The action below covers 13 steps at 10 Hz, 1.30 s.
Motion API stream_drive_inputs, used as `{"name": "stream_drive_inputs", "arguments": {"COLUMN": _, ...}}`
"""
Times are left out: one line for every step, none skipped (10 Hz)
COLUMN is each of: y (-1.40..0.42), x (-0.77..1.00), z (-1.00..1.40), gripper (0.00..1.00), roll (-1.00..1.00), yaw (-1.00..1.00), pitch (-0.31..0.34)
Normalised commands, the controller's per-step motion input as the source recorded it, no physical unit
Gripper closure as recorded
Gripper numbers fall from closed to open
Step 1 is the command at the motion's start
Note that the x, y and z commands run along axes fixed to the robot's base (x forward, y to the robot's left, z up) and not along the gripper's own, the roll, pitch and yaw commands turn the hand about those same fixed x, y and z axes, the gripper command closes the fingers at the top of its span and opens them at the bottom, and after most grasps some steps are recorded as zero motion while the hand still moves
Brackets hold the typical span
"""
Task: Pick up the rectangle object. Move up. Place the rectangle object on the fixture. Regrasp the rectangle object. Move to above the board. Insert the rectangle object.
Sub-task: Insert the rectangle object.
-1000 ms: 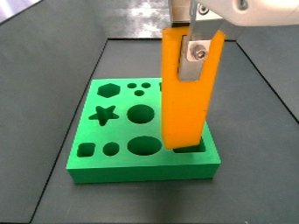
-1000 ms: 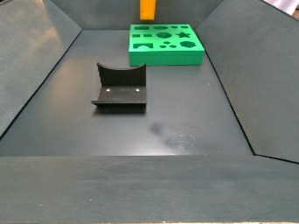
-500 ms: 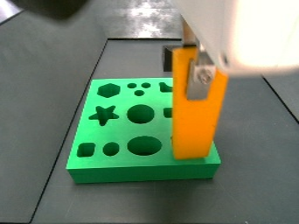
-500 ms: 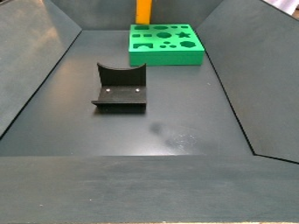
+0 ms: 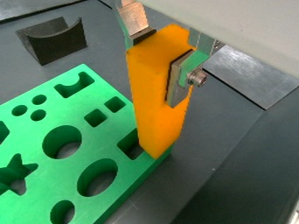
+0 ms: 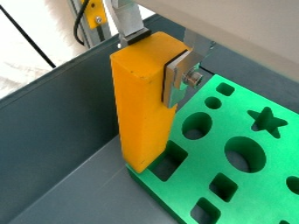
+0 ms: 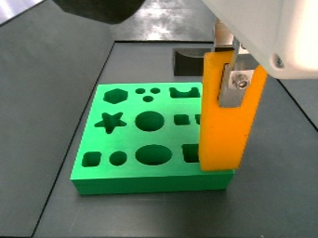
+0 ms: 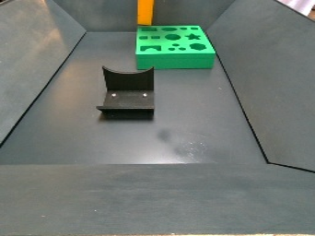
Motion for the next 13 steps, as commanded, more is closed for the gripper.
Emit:
{"name": "stream_drive_inputs", "arguments": {"y": 0.24, "x": -0.1, "z": 0.04, "gripper": 1.0, "roll": 0.03, "yaw": 0.06, "pitch": -0.019}}
{"name": "stream_drive_inputs", "arguments": {"y": 0.22, "x": -0.17, "z": 0.14, "gripper": 1.0, "roll": 0.11, "yaw": 0.07, "pitch": -0.056}}
{"name": "stream_drive_inputs", "arguments": {"y": 0.03, "x": -0.1, "z": 0.18, "gripper": 1.0, "roll": 0.2, "yaw": 0.02, "pitch": -0.05}}
{"name": "stream_drive_inputs", "arguments": {"y": 0.0, "x": 0.0, "z": 0.06, "gripper": 1.0, "roll": 0.12, "yaw": 0.0, "pitch": 0.0}}
{"name": "stream_drive_inputs", "arguments": {"y": 0.0, "x": 0.0, "z": 0.0, "gripper": 1.0, "roll": 0.02, "yaw": 0.0, "pitch": 0.0}}
{"name": "stream_drive_inputs", "arguments": {"y": 0.05, "x": 0.0, "z": 0.0, "gripper": 1.0, "roll": 0.08, "yaw": 0.07, "pitch": 0.0}}
{"name": "stream_drive_inputs", "arguments": {"y": 0.07, "x": 0.0, "z": -0.01, "gripper": 1.0, "roll": 0.18, "yaw": 0.14, "pitch": 0.0}}
{"name": "stream_drive_inputs", "arguments": {"y": 0.0, "x": 0.0, "z": 0.0, "gripper": 1.0, "roll": 0.08, "yaw": 0.06, "pitch": 0.0}}
{"name": "stream_drive_inputs", "arguments": {"y": 0.0, "x": 0.0, "z": -0.01, "gripper": 1.0, "roll": 0.01, "yaw": 0.0, "pitch": 0.0}}
{"name": "stream_drive_inputs", "arguments": {"y": 0.09, "x": -0.02, "z": -0.13, "gripper": 1.0, "roll": 0.07, "yaw": 0.04, "pitch": 0.0}}
{"name": "stream_drive_inputs", "arguments": {"y": 0.1, "x": -0.04, "z": -0.13, "gripper": 1.0, "roll": 0.05, "yaw": 0.05, "pitch": 0.0}}
{"name": "stream_drive_inputs", "arguments": {"y": 0.03, "x": 0.0, "z": -0.05, "gripper": 1.0, "roll": 0.0, "yaw": 0.03, "pitch": 0.0}}
{"name": "stream_drive_inputs", "arguments": {"y": -0.02, "x": 0.0, "z": 0.0, "gripper": 1.0, "roll": 0.02, "yaw": 0.0, "pitch": 0.0}}
